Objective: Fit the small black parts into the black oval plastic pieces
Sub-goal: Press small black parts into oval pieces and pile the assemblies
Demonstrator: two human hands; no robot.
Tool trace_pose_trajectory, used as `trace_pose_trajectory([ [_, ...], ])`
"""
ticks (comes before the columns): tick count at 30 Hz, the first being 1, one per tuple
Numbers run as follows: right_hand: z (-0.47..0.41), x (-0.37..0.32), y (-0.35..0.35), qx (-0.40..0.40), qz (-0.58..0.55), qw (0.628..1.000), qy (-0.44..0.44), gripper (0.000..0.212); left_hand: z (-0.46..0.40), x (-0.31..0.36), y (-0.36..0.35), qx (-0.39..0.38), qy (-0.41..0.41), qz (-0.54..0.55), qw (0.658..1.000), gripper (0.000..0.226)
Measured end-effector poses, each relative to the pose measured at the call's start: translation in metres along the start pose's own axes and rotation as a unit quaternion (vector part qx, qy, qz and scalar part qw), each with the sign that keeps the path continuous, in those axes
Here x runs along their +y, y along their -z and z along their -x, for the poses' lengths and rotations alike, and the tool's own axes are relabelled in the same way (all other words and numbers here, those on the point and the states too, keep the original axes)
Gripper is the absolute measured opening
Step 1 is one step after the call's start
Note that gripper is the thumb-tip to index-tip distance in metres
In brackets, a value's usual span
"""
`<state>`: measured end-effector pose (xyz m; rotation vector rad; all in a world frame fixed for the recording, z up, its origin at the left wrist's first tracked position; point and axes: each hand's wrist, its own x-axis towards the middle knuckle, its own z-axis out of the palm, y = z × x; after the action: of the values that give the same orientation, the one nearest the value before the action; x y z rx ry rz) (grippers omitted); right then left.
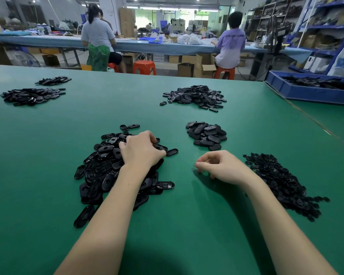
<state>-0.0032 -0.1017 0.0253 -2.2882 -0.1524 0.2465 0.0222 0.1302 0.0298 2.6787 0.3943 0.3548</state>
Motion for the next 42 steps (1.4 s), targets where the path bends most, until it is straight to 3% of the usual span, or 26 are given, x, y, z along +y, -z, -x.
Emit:
trace_pose_trajectory([
  [9,0.002,-0.001,0.001,-0.005,-0.008,1.0,-0.003,0.013,0.004,0.003,0.005,0.009,-0.021,0.01,1.0,0.037],
  [13,0.003,-0.002,0.002,-0.006,-0.006,1.0,-0.002,0.012,0.005,0.004,0.004,0.007,-0.053,0.097,0.994,0.038],
  [17,0.004,-0.004,0.002,0.024,-0.05,0.998,0.003,0.011,0.013,0.018,0.003,-0.039,-0.132,0.242,0.96,0.037],
  [21,0.006,-0.005,0.009,0.071,-0.2,0.977,-0.001,0.014,0.033,0.041,-0.003,-0.094,-0.208,0.308,0.924,0.036],
  [24,0.008,-0.002,0.018,0.082,-0.22,0.972,0.003,0.009,0.046,0.055,-0.008,-0.118,-0.233,0.339,0.904,0.035],
  [28,0.01,0.005,0.028,0.073,-0.211,0.975,-0.002,0.01,0.054,0.064,-0.011,-0.143,-0.198,0.387,0.889,0.033],
  [33,0.014,0.009,0.038,0.053,-0.232,0.971,-0.002,0.009,0.054,0.067,-0.014,-0.242,-0.092,0.531,0.807,0.026],
  [35,0.015,0.01,0.042,0.064,-0.221,0.973,-0.009,0.01,0.053,0.067,-0.018,-0.245,-0.047,0.55,0.797,0.024],
  [39,0.014,0.021,0.051,0.202,-0.05,0.976,-0.058,0.013,0.054,0.067,-0.024,-0.228,-0.002,0.569,0.79,0.022],
  [42,0.017,0.031,0.059,0.215,0.07,0.968,-0.109,0.013,0.053,0.067,-0.027,-0.218,0.001,0.578,0.786,0.022],
])
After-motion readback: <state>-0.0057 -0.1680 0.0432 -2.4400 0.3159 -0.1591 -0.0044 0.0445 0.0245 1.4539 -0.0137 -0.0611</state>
